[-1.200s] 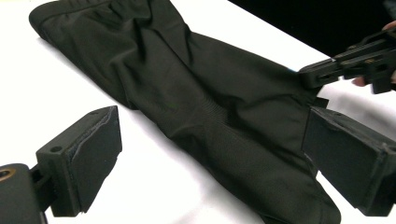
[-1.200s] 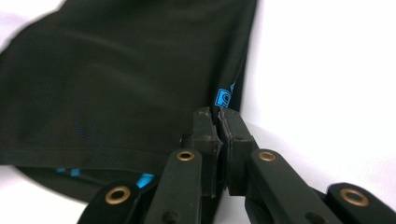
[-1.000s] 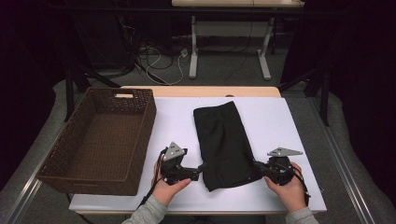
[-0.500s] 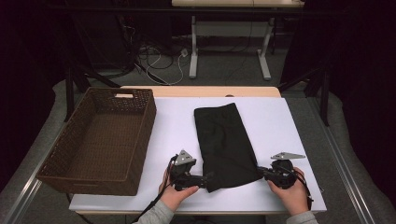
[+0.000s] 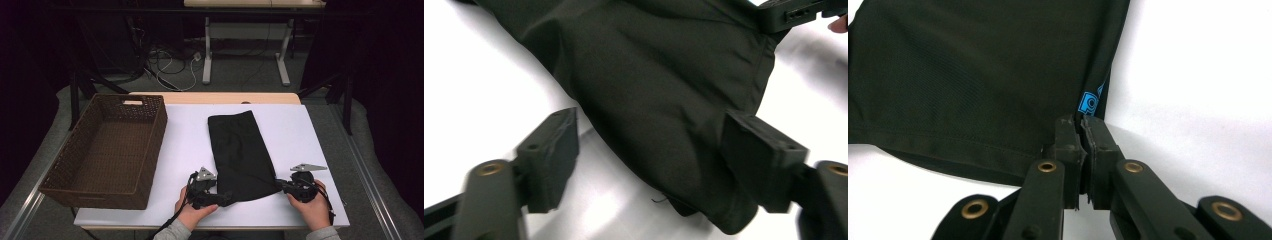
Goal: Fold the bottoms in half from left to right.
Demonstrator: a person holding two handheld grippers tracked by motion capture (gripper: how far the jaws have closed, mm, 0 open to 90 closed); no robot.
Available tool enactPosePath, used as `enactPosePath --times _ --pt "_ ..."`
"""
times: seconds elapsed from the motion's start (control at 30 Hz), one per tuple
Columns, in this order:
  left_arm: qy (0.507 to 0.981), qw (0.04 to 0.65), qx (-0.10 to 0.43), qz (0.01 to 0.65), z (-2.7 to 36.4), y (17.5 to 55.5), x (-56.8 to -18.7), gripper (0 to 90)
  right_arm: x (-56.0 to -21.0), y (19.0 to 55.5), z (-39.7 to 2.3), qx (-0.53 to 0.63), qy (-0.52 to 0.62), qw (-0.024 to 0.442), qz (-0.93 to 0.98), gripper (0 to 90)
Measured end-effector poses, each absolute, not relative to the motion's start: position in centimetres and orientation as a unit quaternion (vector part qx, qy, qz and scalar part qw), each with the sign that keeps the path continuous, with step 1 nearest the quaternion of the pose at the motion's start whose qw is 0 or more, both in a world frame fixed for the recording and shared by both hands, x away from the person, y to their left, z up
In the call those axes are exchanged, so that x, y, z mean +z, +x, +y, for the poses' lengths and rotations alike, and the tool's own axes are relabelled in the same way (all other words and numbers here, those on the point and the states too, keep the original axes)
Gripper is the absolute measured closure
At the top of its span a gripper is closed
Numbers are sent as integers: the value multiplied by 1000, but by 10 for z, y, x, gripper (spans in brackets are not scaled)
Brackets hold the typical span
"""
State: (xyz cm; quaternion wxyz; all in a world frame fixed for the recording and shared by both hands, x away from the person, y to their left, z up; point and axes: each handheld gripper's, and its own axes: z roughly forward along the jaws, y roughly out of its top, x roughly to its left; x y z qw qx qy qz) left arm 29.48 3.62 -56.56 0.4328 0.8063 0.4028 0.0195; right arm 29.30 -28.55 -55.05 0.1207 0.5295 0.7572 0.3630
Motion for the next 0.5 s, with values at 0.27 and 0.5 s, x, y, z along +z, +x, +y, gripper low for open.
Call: enactPosePath --times 0.27,0.5 --pt "801 428 5 418 33 292 -564 475 -552 293 -285 357 538 127 753 757" --pt "806 423 0 414 32 292 -564 587 -554 295 -286 362 548 118 745 664"
